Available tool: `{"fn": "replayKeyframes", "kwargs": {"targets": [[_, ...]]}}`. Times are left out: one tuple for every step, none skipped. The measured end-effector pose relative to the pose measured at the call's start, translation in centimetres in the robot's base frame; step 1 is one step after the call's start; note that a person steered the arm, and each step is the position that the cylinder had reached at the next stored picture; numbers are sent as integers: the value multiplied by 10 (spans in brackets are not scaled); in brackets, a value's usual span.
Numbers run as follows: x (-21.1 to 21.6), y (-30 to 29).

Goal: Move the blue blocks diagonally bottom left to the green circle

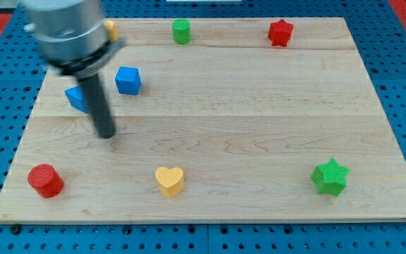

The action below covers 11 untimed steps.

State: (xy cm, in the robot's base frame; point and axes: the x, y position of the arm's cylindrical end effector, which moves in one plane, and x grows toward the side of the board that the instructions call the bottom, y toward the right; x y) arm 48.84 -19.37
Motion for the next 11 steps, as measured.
{"fn": "replayKeyframes", "kwargs": {"targets": [[-31,-83],[-65,-50],[-73,42],[-103,76],[-143,81],[-180,90],[-125,104],[-107,21],[-135,8],[-140,93],[-149,120]]}}
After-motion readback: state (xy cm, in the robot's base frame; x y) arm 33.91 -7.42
